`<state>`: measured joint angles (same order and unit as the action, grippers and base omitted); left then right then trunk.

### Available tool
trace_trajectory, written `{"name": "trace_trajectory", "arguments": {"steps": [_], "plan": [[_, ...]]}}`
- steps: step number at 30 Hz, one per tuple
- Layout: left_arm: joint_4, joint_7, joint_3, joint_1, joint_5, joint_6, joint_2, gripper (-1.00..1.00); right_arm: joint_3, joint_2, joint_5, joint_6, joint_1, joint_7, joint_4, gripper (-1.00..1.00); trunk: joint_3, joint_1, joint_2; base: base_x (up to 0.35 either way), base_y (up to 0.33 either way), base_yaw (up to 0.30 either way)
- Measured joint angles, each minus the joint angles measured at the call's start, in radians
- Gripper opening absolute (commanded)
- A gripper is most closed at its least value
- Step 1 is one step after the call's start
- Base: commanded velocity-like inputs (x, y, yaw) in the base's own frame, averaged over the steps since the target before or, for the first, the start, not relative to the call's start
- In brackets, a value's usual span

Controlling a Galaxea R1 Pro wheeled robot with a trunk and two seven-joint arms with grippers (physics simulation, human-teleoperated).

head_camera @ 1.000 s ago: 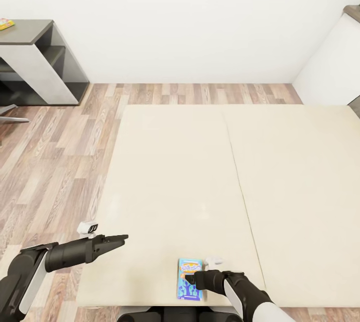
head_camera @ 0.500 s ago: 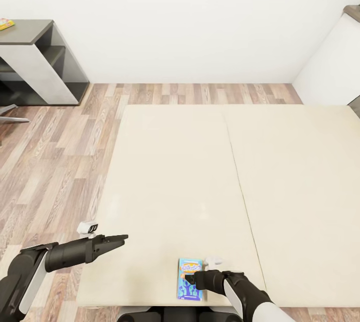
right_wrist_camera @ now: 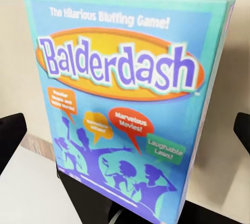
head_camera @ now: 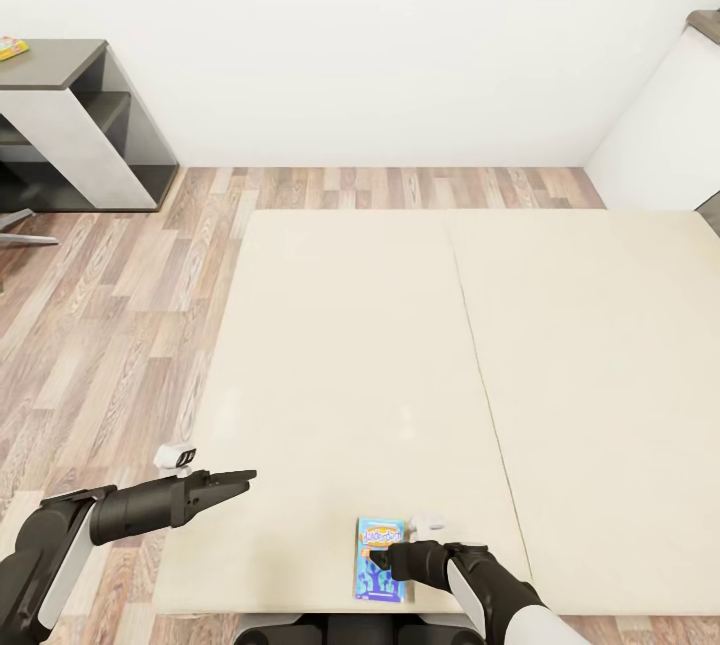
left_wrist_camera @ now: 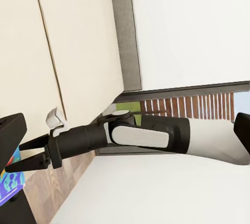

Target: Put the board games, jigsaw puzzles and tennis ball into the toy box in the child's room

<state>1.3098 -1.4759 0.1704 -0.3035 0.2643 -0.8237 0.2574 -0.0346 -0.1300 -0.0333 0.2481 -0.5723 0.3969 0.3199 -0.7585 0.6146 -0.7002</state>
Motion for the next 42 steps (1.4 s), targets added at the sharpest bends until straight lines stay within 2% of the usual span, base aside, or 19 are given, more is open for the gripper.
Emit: {"name": "trace_trajectory", "arguments": {"steps": [20, 25, 42], "plan": [[0.0, 0.002, 0.0, 0.0, -0.001, 0.001, 0.0, 1.0, -0.002, 0.002, 0.0, 0.001, 0.0, 0.001, 0.0, 1.0, 0.0, 0.0, 0.0, 0.0, 0.0, 0.0], [0.0, 0.0, 0.0, 0.0, 0.0, 0.001, 0.0, 1.0, -0.023, 0.002, 0.003, 0.002, 0.0, 0.001, 0.0, 1.0, 0.0, 0.0, 0.0, 0.0, 0.0, 0.0], [0.0, 0.001, 0.0, 0.0, -0.001, 0.001, 0.0, 1.0, -0.026, 0.002, 0.003, 0.001, 0.0, 0.001, 0.0, 1.0, 0.0, 0.0, 0.0, 0.0, 0.003, 0.0]]}}
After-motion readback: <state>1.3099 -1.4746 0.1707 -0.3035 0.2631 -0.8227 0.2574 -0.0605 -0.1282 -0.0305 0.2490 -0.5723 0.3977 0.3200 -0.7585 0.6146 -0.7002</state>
